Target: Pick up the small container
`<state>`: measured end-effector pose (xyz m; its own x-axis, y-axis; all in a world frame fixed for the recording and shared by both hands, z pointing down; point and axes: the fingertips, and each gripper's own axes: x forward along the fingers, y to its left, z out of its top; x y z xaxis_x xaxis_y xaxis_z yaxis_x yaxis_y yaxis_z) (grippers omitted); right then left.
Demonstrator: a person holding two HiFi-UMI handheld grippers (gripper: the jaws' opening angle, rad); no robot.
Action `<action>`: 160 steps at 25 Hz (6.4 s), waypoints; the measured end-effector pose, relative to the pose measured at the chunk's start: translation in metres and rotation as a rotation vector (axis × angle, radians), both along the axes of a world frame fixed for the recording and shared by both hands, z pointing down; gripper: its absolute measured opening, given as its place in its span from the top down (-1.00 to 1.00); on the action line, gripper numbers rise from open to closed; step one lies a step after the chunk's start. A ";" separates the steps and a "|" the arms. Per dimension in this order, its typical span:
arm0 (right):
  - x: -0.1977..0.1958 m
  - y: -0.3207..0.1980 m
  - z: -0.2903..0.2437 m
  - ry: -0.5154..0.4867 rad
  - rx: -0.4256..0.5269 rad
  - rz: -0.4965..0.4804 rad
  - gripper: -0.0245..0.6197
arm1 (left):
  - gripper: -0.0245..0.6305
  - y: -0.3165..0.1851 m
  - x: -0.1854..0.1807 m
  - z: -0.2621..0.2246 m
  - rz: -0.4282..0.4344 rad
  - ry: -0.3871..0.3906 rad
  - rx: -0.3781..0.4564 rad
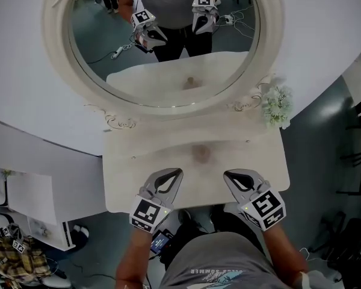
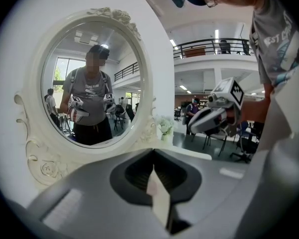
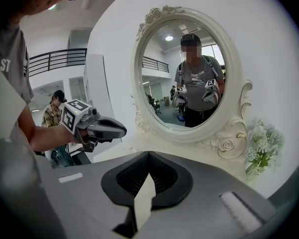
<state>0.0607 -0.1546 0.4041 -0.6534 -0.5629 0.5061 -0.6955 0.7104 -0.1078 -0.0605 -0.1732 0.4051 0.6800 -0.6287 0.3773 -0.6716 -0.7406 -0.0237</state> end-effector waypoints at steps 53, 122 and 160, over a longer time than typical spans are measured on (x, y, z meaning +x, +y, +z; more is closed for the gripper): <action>-0.027 0.017 0.107 0.003 -0.228 -0.109 0.92 | 0.92 -0.043 -0.008 0.130 -0.107 0.026 -0.164; -0.005 0.007 0.196 0.025 -0.410 -0.004 0.92 | 0.32 -0.089 0.065 0.211 0.161 0.043 -0.143; -0.019 0.067 0.239 -0.016 -0.589 -0.041 0.92 | 0.62 -0.083 0.067 0.238 0.050 -0.068 -0.042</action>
<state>0.0421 -0.0876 0.6429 -0.6788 -0.1637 0.7158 -0.6636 0.5542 -0.5025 0.0060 -0.2559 0.6426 0.6820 -0.5772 0.4491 -0.6313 -0.7746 -0.0367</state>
